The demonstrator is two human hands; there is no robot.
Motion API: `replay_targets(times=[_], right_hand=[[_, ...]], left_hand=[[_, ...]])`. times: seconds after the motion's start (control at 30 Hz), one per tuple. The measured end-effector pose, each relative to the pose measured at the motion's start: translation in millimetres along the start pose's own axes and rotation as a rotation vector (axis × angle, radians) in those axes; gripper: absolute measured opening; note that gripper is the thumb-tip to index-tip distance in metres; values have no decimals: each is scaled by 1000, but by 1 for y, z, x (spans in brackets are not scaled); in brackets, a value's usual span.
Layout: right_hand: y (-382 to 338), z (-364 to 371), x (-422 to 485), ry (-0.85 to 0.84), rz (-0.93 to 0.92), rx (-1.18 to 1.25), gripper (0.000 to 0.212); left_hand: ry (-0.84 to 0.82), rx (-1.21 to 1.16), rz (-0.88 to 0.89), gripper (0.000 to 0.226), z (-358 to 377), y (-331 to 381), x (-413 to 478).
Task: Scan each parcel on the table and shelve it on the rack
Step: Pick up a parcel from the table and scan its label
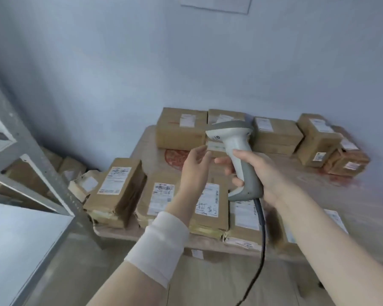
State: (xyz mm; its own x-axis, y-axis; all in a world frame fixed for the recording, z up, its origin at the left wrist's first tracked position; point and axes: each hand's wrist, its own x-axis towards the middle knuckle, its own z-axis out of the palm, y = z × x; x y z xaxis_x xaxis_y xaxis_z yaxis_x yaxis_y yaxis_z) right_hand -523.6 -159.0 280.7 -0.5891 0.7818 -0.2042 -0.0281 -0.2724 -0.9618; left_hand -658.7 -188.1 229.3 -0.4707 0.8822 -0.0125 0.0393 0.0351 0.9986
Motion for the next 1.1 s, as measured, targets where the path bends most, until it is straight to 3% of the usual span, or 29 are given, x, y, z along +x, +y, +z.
replay_targets(times=[0.37, 0.5, 0.63, 0.7, 0.87, 1.1], right_hand=[[-5, -229, -74, 243, 16, 40, 23], [-5, -299, -90, 378, -19, 52, 22], [-2, -358, -102, 459, -23, 76, 38], [3, -384, -107, 492, -27, 83, 32], [20, -441, -114, 545, 61, 70, 17], [89, -503, -100, 457, 263, 26, 15]], left_hand=[[-242, 30, -89, 35, 238, -7, -20], [-337, 41, -112, 38, 299, -16, -12], [-388, 17, -179, 42, 346, -31, -11], [-400, 26, -218, 44, 367, -42, -14], [-317, 105, -305, 53, 405, -76, -13], [-74, 164, -450, 59, 427, -148, -38]])
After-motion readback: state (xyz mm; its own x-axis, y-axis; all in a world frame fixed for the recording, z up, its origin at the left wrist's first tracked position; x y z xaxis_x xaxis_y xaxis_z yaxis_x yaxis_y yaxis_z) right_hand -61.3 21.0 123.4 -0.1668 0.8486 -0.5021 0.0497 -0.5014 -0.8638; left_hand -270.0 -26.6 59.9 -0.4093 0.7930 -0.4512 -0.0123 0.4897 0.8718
